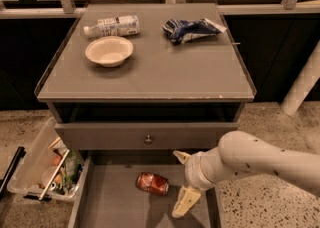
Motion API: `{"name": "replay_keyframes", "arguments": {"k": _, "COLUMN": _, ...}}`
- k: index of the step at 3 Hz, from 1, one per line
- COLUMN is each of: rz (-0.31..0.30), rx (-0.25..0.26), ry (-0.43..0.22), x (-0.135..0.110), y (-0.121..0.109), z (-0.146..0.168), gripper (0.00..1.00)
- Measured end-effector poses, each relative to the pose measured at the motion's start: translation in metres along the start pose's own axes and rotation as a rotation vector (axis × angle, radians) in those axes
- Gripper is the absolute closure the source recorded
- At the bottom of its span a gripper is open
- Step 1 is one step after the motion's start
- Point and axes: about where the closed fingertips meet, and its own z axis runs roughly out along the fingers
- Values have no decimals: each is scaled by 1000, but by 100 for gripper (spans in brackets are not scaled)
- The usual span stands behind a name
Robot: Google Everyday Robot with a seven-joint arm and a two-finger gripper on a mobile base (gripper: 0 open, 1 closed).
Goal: Pick coke can from middle drawer and place on counter
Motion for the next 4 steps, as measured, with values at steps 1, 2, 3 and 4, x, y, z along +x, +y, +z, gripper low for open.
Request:
{"name": "replay_keyframes", "arguments": {"k": 1, "rz": 16, "rx": -4, "ry": -44, "x": 7, "y": 11, "z": 35, "gripper": 0}}
{"name": "replay_keyframes", "arguments": {"k": 2, "rz": 25, "rx": 6, "ry": -126, "x": 15, "y": 9, "z": 70, "gripper": 0}}
{"name": "replay_keyframes", "arguments": {"k": 3, "rz": 22, "rx": -1, "ry": -126, "x": 15, "y": 10, "z": 74, "gripper": 0}}
{"name": "replay_keyframes", "arguments": {"k": 4, "rz": 30, "rx": -3, "ry": -135, "x": 19, "y": 1, "z": 97, "gripper": 0}}
